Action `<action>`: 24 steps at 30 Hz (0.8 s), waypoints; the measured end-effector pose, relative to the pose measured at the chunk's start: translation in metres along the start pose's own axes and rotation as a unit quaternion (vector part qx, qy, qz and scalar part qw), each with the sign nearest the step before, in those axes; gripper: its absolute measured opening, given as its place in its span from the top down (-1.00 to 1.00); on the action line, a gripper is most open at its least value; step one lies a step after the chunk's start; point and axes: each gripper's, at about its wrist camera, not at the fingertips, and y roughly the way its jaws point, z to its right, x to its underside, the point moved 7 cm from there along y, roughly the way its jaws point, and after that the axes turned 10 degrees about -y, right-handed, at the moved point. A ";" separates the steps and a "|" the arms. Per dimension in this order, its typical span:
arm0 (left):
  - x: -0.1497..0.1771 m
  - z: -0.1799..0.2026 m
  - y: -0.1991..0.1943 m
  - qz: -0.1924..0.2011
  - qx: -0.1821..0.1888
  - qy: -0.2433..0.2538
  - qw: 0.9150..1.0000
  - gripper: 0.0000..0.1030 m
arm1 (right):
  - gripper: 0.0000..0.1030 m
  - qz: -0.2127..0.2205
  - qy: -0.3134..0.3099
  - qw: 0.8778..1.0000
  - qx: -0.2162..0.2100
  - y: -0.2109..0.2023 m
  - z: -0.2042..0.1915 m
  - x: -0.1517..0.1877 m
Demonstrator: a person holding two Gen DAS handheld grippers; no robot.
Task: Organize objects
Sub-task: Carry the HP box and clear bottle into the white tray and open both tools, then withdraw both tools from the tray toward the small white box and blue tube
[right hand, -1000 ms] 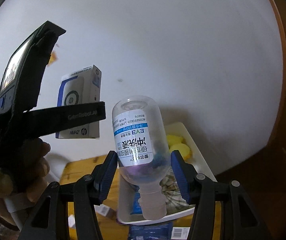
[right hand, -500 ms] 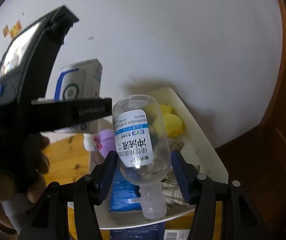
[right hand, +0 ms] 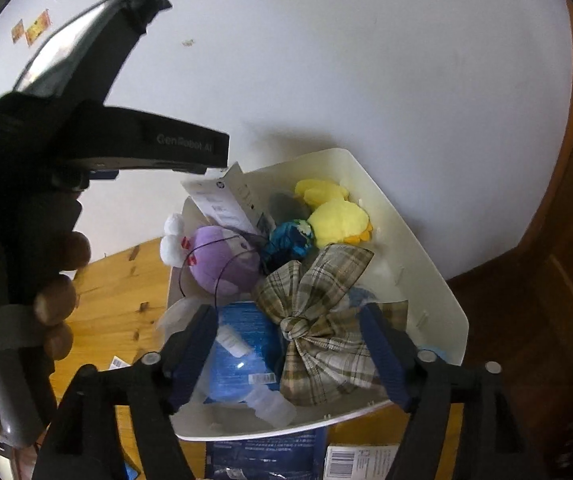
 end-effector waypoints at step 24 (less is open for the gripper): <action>0.049 -0.058 -0.123 0.034 0.048 0.033 0.998 -0.94 | -0.50 0.051 -0.037 0.998 -0.027 -0.100 -0.060 0.027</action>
